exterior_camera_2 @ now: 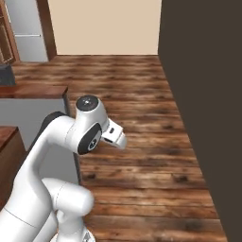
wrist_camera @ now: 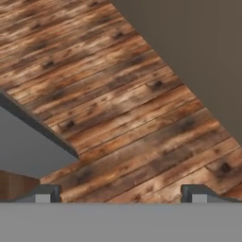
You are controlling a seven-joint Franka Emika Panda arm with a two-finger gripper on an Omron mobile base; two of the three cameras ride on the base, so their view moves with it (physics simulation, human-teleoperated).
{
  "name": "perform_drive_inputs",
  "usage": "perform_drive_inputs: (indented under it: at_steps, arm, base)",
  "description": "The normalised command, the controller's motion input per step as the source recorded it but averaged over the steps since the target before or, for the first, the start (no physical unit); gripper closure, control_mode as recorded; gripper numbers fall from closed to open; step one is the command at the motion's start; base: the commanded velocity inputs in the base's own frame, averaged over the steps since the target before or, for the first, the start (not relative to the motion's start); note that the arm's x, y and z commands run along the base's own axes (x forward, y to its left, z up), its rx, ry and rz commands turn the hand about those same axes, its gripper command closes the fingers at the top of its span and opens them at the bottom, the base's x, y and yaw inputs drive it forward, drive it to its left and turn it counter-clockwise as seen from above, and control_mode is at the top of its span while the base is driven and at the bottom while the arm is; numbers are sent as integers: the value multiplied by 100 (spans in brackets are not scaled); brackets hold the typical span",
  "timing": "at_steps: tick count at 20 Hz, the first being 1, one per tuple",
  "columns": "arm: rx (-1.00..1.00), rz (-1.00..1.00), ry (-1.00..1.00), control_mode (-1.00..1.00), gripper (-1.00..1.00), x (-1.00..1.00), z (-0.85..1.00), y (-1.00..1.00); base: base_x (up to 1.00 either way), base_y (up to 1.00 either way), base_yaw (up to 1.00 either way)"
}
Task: Move the shaker and shaker from the cabinet to the dining counter.
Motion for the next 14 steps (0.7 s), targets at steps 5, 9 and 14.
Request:
perform_drive_inputs:
  at_steps: [5, 9, 14]
  arm:
    - [0, 0, 0, 100, -100, 0, 0, 0]
    - [0, 0, 0, 100, -100, 0, 0, 0]
    - [0, 0, 0, 100, -100, 0, 0, 0]
  base:
    - [80, 0, 29]
    - [78, -7, 17]
    - [79, -13, 11]
